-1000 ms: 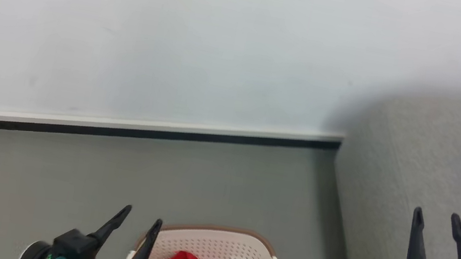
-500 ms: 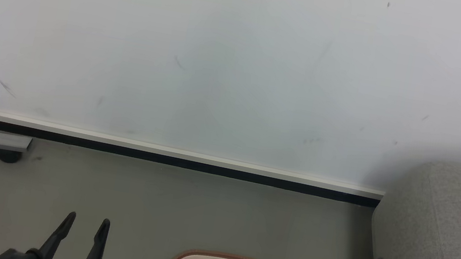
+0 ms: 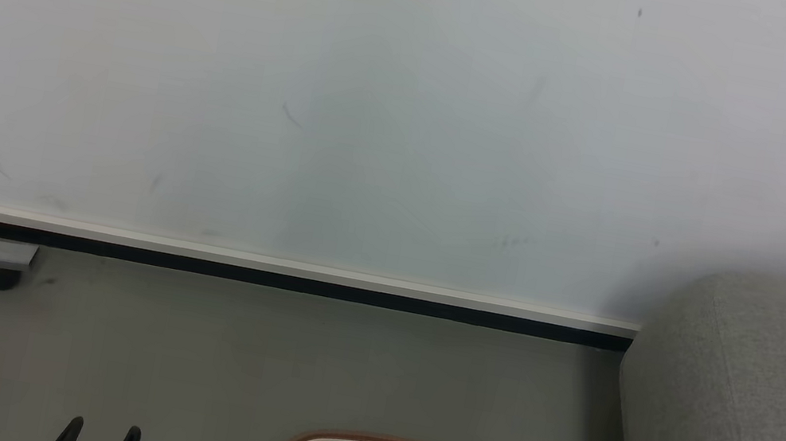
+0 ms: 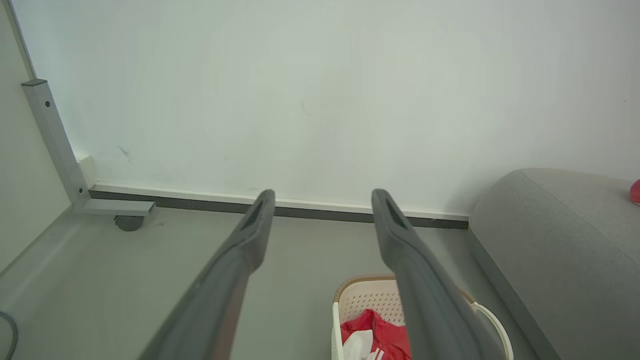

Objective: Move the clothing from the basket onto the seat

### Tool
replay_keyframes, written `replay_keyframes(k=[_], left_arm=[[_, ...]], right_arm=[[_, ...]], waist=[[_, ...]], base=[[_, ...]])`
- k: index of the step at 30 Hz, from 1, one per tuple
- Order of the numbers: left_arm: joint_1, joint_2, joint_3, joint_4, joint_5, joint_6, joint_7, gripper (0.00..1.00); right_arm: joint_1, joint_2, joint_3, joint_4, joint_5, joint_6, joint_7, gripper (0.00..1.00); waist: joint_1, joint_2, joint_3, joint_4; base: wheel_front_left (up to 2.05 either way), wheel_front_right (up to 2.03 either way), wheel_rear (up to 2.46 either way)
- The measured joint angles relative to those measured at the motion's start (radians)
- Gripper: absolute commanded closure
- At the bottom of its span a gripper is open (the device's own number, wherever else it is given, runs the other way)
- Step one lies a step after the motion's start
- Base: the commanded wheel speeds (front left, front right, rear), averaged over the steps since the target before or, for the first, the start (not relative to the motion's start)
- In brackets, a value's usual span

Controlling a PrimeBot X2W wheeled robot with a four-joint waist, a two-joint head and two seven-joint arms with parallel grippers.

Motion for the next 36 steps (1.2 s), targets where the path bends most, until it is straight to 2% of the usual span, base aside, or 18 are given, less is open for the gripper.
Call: replay_keyframes(k=[15, 36], left_arm=[[0.017, -0.061, 0.083, 0.011, 0.048, -0.069, 0.0, 0.0], [0.019, -0.098, 0.122, 0.049, 0.072, -0.104, 0.0, 0.0]], right_arm=[[-0.008, 0.0, 0.022, 0.068, 0.044, 0.0, -0.028, 0.0], [-0.044, 0.0, 0.06, 0.097, 0.069, 0.0, -0.045, 0.0]], waist=[[0.0, 0.0001, 0.019, -0.016], [0.0, 0.0001, 0.014, -0.055]], base=[[0.0, 0.0, 0.0], [0.0, 0.0, 0.0]])
